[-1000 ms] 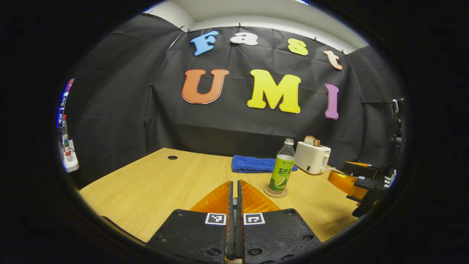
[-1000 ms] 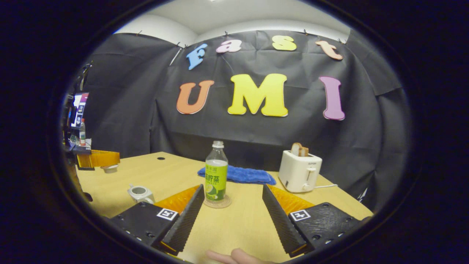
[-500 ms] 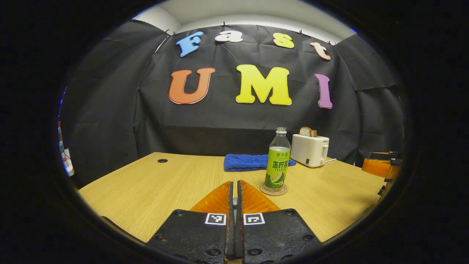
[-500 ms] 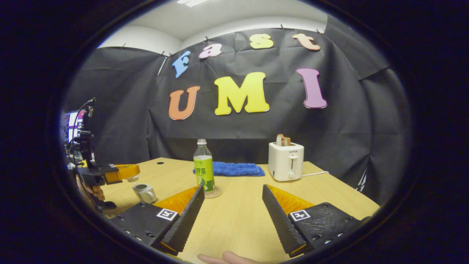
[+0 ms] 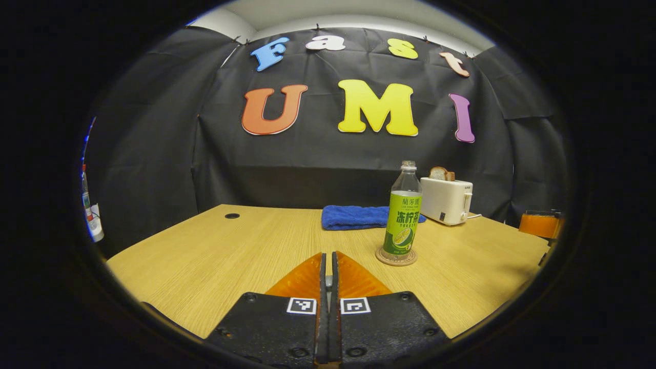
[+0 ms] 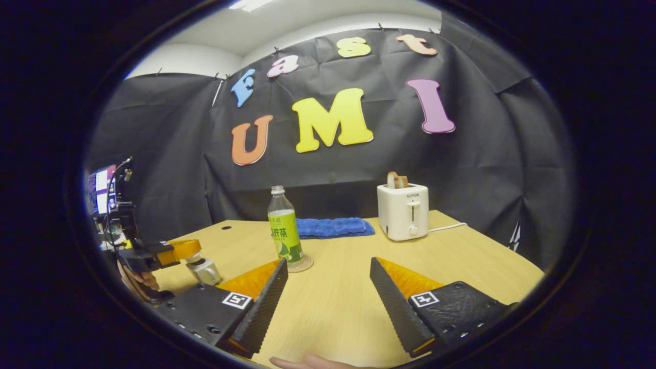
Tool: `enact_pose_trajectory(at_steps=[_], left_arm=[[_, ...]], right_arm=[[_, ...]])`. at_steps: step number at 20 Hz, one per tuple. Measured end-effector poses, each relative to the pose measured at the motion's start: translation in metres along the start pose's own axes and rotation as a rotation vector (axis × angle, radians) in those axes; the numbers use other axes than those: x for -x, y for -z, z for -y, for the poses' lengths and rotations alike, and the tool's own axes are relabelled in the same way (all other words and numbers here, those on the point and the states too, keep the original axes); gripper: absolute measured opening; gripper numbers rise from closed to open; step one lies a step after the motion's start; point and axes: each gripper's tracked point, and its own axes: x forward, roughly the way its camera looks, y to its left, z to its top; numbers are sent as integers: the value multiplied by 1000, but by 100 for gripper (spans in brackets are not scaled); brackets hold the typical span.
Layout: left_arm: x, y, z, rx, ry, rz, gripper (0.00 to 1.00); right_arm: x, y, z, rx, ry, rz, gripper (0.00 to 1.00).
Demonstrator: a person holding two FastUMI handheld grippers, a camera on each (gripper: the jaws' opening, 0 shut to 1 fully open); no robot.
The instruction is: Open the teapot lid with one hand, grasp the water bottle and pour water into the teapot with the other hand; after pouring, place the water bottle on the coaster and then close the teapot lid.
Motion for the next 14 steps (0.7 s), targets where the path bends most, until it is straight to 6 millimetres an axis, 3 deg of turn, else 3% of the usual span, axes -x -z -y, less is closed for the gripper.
enact_pose_trajectory(at_steps=[2, 8, 14], left_arm=[[-3, 6, 1, 2, -2, -8, 3], [-6, 6, 1, -5, -19, 2, 4], [-7, 6, 0, -49, -30, 18, 5]], right_arm=[[0, 0, 1, 5, 5, 0, 93], [0, 0, 8, 6, 27, 4, 96], [0, 4, 1, 14, 19, -1, 93]])
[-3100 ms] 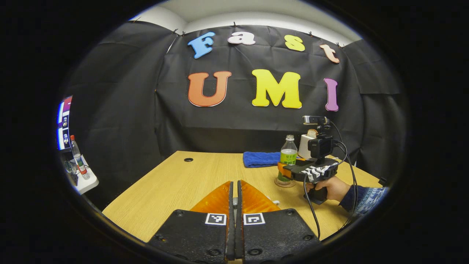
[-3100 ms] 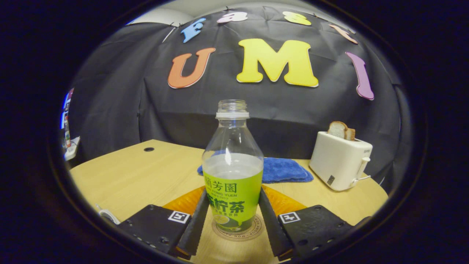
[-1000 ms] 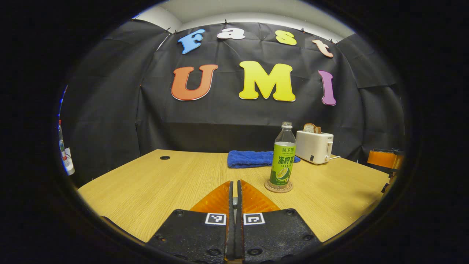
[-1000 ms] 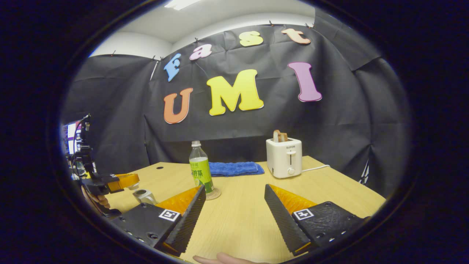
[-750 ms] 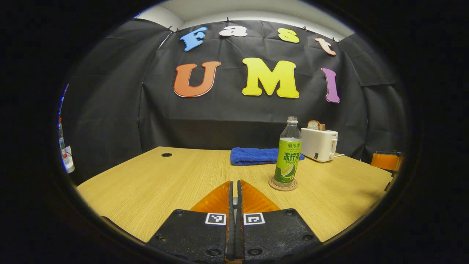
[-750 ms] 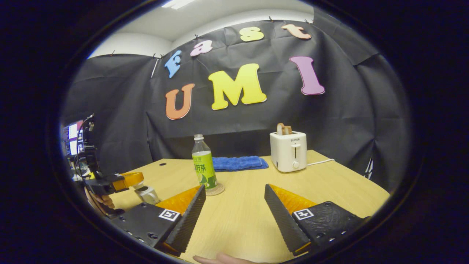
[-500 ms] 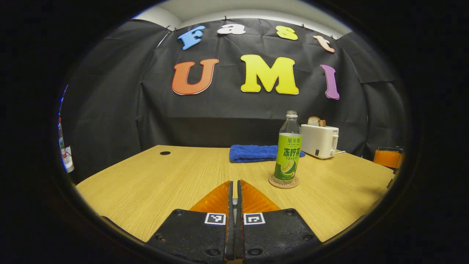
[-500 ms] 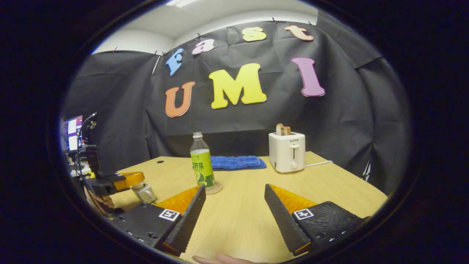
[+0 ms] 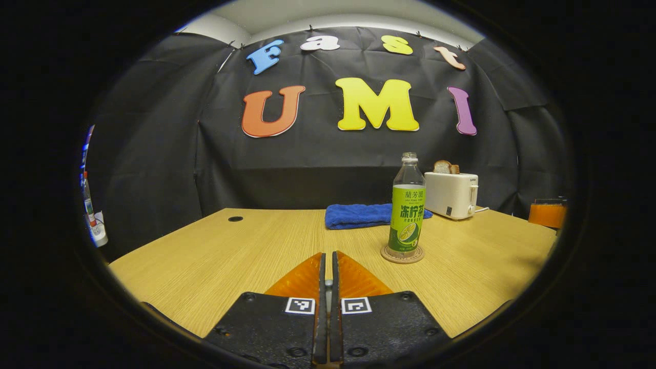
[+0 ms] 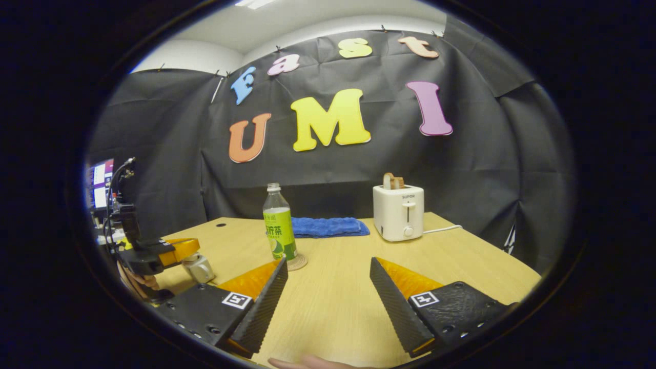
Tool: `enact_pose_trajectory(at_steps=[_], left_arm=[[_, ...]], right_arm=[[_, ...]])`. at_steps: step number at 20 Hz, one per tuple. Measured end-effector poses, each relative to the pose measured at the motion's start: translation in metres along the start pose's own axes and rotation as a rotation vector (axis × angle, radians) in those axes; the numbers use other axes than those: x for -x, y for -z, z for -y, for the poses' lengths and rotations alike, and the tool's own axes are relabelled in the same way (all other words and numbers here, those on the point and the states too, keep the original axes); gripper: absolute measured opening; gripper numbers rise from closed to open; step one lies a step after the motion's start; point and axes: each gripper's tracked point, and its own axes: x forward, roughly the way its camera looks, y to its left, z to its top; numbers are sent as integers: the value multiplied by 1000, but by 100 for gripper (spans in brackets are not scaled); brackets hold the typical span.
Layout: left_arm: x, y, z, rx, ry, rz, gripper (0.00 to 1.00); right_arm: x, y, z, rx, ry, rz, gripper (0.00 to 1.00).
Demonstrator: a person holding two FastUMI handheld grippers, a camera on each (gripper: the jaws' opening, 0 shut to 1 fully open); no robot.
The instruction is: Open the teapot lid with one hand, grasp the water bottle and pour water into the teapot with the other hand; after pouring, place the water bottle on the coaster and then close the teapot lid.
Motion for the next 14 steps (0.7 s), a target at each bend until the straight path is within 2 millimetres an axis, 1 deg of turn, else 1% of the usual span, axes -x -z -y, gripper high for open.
enact_pose_trajectory(at_steps=[1, 2, 3, 5, 6, 7, 8, 10, 11, 12, 13, 14], left_arm=[[0, 0, -1, -4, 1, 2, 5], [0, -2, -2, -2, -4, 10, 5], [0, -3, -2, -2, -3, 17, 5], [-4, 1, -1, 1, 7, 11, 6], [-7, 5, 4, -4, 22, -8, 7], [-5, 6, 3, -12, 16, -9, 8], [-7, 5, 1, -15, 11, -10, 9], [-3, 4, 3, -15, 9, -10, 9], [-3, 7, 5, -16, 15, -21, 11], [-3, 9, 4, -22, 9, -29, 26], [-4, 9, 3, -29, 3, -37, 35], [-3, 10, 4, -33, -1, -46, 47]], right_arm=[[0, 3, -2, 4, -4, -4, 93], [-1, 4, -4, 11, -7, -7, 96], [-2, 6, -4, 18, -7, -9, 93], [-4, 10, -6, 24, -9, -17, 93], [-5, 12, -8, 23, -12, -25, 93], [-6, 15, -8, 23, -13, -32, 93], [-6, 17, -9, 24, -15, -37, 96], [-6, 18, -11, 34, -17, -42, 96], [-5, 17, -11, 37, -17, -38, 93], [-5, 15, -12, 39, -20, -32, 96], [-4, 14, -13, 43, -22, -26, 96], [-4, 12, -14, 47, -22, -24, 96]])
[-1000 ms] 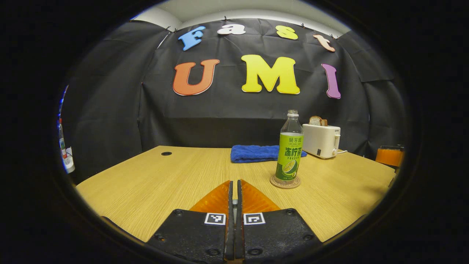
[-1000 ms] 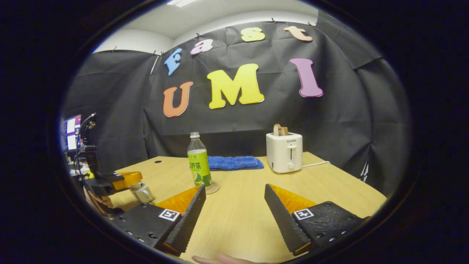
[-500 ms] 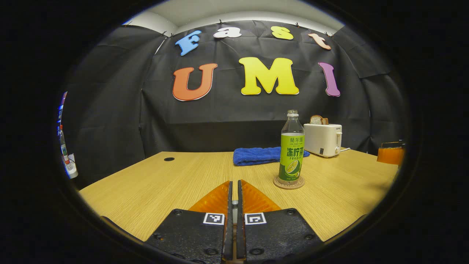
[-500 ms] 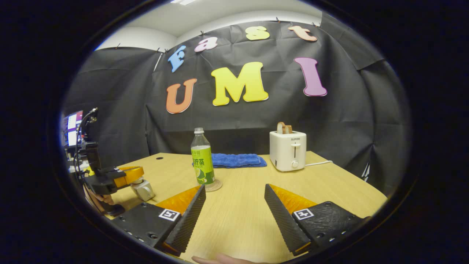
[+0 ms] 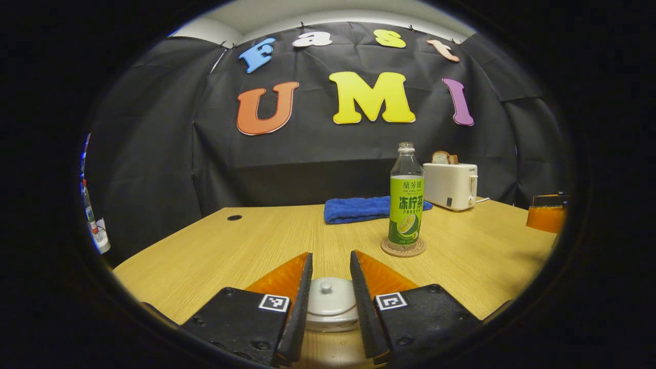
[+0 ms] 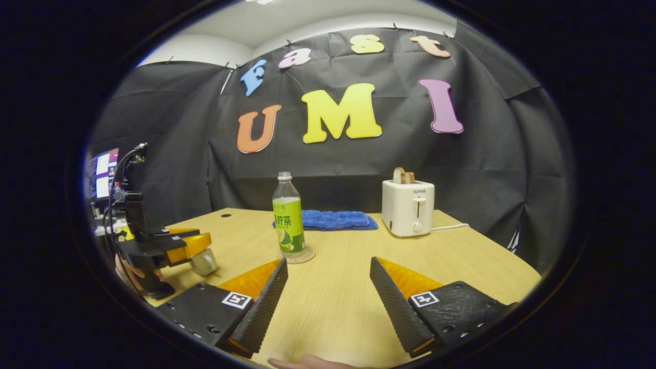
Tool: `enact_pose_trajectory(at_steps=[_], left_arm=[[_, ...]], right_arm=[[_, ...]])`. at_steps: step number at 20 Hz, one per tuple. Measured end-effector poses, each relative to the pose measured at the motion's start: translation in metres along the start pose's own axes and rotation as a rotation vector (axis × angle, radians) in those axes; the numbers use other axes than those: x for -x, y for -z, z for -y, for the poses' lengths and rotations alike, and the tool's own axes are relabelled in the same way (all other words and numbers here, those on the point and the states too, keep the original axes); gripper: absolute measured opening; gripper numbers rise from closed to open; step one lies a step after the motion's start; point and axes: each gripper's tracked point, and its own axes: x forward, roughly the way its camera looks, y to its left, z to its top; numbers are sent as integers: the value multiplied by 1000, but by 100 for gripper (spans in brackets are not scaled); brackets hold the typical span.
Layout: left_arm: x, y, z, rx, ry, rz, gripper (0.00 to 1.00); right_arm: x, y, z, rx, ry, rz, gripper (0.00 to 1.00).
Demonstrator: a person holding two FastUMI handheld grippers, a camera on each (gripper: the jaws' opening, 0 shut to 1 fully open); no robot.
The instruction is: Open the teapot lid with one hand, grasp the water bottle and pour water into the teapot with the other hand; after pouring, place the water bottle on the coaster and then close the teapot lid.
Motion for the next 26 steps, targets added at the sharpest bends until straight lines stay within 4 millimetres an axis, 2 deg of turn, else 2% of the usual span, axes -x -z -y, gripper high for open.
enact_pose_trajectory(at_steps=[3, 4, 5, 6, 10, 13, 14, 17, 20, 21, 24, 26], left_arm=[[3, -6, 9, -20, 6, -10, 57], [5, -10, 13, -27, 14, -6, 66], [8, -15, 14, -32, 7, -2, 71], [11, -22, 15, -36, -3, 10, 80], [30, -54, 27, -31, -11, 42, 96], [54, -83, 32, -7, -16, 86, 99], [60, -89, 34, 8, -13, 85, 99], [80, -96, 37, 73, 0, 52, 99], [97, -99, 25, 99, -42, 14, 99], [103, -101, 24, 107, -52, 9, 99], [118, -107, 28, 95, -51, -2, 99], [131, -117, 29, 73, -60, 22, 99]], right_arm=[[4, -4, 0, 5, -2, 12, 96], [5, -7, -1, 5, -2, 15, 96], [7, -8, 0, 7, 2, 19, 96], [9, -11, 1, 9, 13, 24, 93], [21, -24, 5, 29, 31, 48, 93], [32, -38, 7, 25, 35, 69, 93], [36, -42, 9, 27, 42, 73, 96], [48, -56, 13, 45, 75, 82, 96], [62, -68, 15, 41, 96, 77, 96], [67, -71, 19, 26, 114, 68, 93], [79, -65, 41, 13, 220, 5, 96], [83, -68, 47, -11, 244, -12, 96]])
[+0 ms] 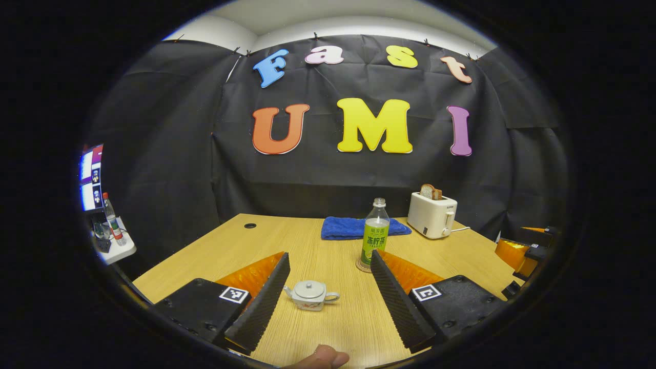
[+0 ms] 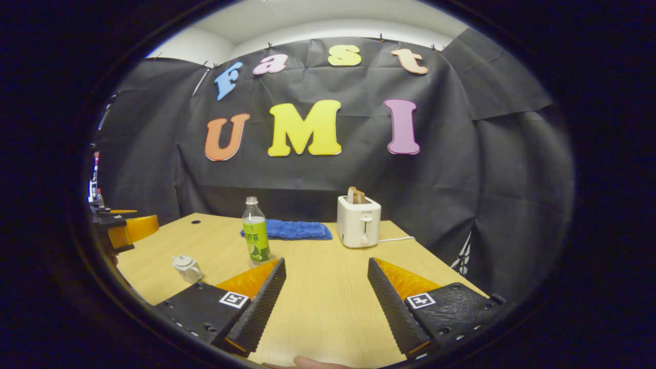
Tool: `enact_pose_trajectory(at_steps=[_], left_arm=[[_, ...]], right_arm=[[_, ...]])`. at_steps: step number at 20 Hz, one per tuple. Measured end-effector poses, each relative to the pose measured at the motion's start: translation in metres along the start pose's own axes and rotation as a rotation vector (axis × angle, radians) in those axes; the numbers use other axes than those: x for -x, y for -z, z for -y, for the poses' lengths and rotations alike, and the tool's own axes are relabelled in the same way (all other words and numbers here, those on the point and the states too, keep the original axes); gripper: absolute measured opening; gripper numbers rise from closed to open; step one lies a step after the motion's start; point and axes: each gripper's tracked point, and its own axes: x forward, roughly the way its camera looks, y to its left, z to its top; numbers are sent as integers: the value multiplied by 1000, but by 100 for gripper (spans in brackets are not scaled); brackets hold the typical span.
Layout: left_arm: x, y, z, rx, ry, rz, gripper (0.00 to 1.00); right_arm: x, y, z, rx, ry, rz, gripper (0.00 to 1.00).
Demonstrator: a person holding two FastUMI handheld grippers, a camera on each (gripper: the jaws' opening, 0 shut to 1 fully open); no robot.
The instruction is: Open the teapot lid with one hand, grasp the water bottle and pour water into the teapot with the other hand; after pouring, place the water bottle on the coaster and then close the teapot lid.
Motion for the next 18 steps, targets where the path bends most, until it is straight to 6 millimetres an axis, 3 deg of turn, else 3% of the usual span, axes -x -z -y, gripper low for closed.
enact_pose_trajectory(at_steps=[6, 12, 18], left_arm=[[25, -23, -3, 33, -29, 67, 99], [27, -22, -3, 7, -43, 68, 99], [29, -23, -2, -7, -52, 85, 99]], right_arm=[[10, -12, 1, 8, -27, 24, 96], [23, -23, -9, 55, -60, 72, 95], [23, -25, 2, 48, -39, 80, 95]])
